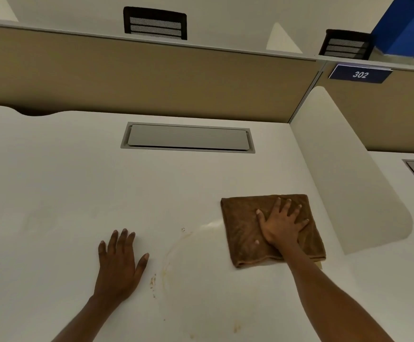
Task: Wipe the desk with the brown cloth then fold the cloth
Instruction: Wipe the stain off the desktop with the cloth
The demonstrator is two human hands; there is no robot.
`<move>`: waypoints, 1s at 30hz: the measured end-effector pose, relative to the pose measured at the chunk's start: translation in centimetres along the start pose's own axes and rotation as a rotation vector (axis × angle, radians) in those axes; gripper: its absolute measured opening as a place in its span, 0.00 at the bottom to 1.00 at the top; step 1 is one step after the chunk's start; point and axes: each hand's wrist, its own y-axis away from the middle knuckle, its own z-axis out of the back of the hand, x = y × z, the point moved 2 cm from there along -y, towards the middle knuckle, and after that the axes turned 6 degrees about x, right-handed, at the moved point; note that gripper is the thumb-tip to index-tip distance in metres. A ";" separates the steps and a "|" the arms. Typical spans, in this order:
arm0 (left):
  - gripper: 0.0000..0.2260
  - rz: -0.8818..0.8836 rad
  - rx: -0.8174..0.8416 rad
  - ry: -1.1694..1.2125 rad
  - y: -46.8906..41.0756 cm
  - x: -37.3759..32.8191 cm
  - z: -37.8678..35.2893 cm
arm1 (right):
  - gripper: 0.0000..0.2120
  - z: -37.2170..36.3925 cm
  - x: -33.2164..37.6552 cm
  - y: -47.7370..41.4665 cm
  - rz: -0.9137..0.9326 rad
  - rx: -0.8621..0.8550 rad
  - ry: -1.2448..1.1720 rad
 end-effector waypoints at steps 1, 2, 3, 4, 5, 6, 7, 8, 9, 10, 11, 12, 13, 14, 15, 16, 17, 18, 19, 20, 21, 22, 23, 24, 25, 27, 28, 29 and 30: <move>0.38 0.001 0.005 -0.006 0.1 0.0 0.0 | 0.45 0.3 -0.1 -0.5 -0.011 -0.001 -0.012; 0.38 0.002 0.012 -0.012 0.1 -0.1 0.0 | 0.45 0.7 -0.3 -1.0 -0.024 -0.001 -0.030; 0.38 0.005 0.017 -0.017 0.1 -0.1 0.0 | 0.44 1.0 -0.4 -1.4 -0.037 -0.002 -0.049; 0.38 0.007 0.019 -0.023 0.1 -0.2 0.1 | 0.44 1.3 -0.4 -1.8 -0.044 -0.005 -0.063; 0.38 0.008 0.018 -0.029 0.0 -0.3 0.2 | 0.44 1.5 -0.4 -2.2 -0.046 -0.005 -0.070; 0.38 0.009 0.020 -0.034 0.0 -0.4 0.3 | 0.43 1.6 -0.4 -2.5 -0.045 0.000 -0.071; 0.38 0.009 0.024 -0.040 0.0 -0.6 0.4 | 0.43 1.6 -0.3 -2.6 -0.042 0.007 -0.069; 0.38 0.010 0.032 -0.045 0.1 -0.7 0.4 | 0.43 1.6 -0.4 -2.6 -0.038 0.015 -0.066; 0.38 0.012 0.041 -0.052 0.1 -0.8 0.4 | 0.43 1.4 -0.4 -2.5 -0.033 0.018 -0.061; 0.38 0.015 0.047 -0.059 0.2 -0.8 0.4 | 0.43 1.2 -0.4 -2.5 -0.024 0.014 -0.052; 0.38 0.019 0.051 -0.065 0.1 -0.8 0.4 | 0.42 1.0 -0.2 -2.3 -0.009 0.007 -0.038; 0.38 0.022 0.054 -0.070 0.1 -0.8 0.4 | 0.42 0.8 0.1 -2.1 0.015 0.002 -0.022; 0.38 0.023 0.055 -0.075 0.0 -0.8 0.4 | 0.42 0.6 0.7 -1.9 0.046 -0.002 -0.004; 0.38 0.023 0.054 -0.081 0.0 -0.7 0.3 | 0.42 0.3 1.4 -1.5 0.083 -0.007 0.016; 0.38 0.023 0.052 -0.087 -0.1 -0.7 0.2 | 0.41 0.0 2.1 -1.1 0.120 -0.014 0.034; 0.38 0.022 0.050 -0.089 -0.1 -0.6 0.1 | 0.41 -0.3 2.9 -0.7 0.155 -0.021 0.047; 0.38 0.020 0.048 -0.088 -0.1 -0.6 0.1 | 0.41 -0.5 3.7 -0.3 0.188 -0.027 0.057; 0.38 0.019 0.048 -0.086 -0.1 -0.6 0.0 | 0.41 -0.8 4.6 0.1 0.221 -0.030 0.066; 0.38 0.017 0.048 -0.084 -0.1 -0.6 -0.1 | 0.41 -1.0 5.5 0.6 0.255 -0.032 0.075; 0.38 0.015 0.048 -0.081 -0.2 -0.6 -0.1 | 0.41 -1.4 6.6 1.2 0.292 -0.033 0.083; 0.38 0.013 0.047 -0.078 -0.2 -0.5 -0.2 | 0.42 -1.8 7.8 1.8 0.329 -0.037 0.089; 0.38 0.010 0.045 -0.074 -0.2 -0.5 -0.2 | 0.42 -2.1 9.2 2.5 0.368 -0.042 0.092; 0.38 0.008 0.039 -0.070 -0.3 -0.5 -0.3 | 0.42 -2.5 10.5 3.2 0.406 -0.046 0.095; 0.38 0.004 0.032 -0.063 -0.3 -0.5 -0.3 | 0.43 -2.9 11.9 3.9 0.444 -0.048 0.097; 0.39 0.001 0.025 -0.052 -0.3 -0.5 -0.3 | 0.43 -3.2 13.1 4.6 0.480 -0.047 0.100; 0.39 -0.003 0.013 -0.021 -0.2 -0.4 -0.3 | 0.43 -3.9 15.1 6.0 0.539 -0.044 0.110; 0.39 -0.006 0.005 -0.007 -0.2 -0.4 -0.2 | 0.43 -4.1 15.9 6.7 0.562 -0.044 0.115; 0.39 -0.010 -0.004 0.005 -0.2 -0.3 -0.2 | 0.43 -4.4 16.5 7.4 0.584 -0.042 0.121; 0.39 -0.014 -0.011 0.016 -0.2 -0.3 -0.2 | 0.42 -4.6 17.0 8.1 0.606 -0.041 0.127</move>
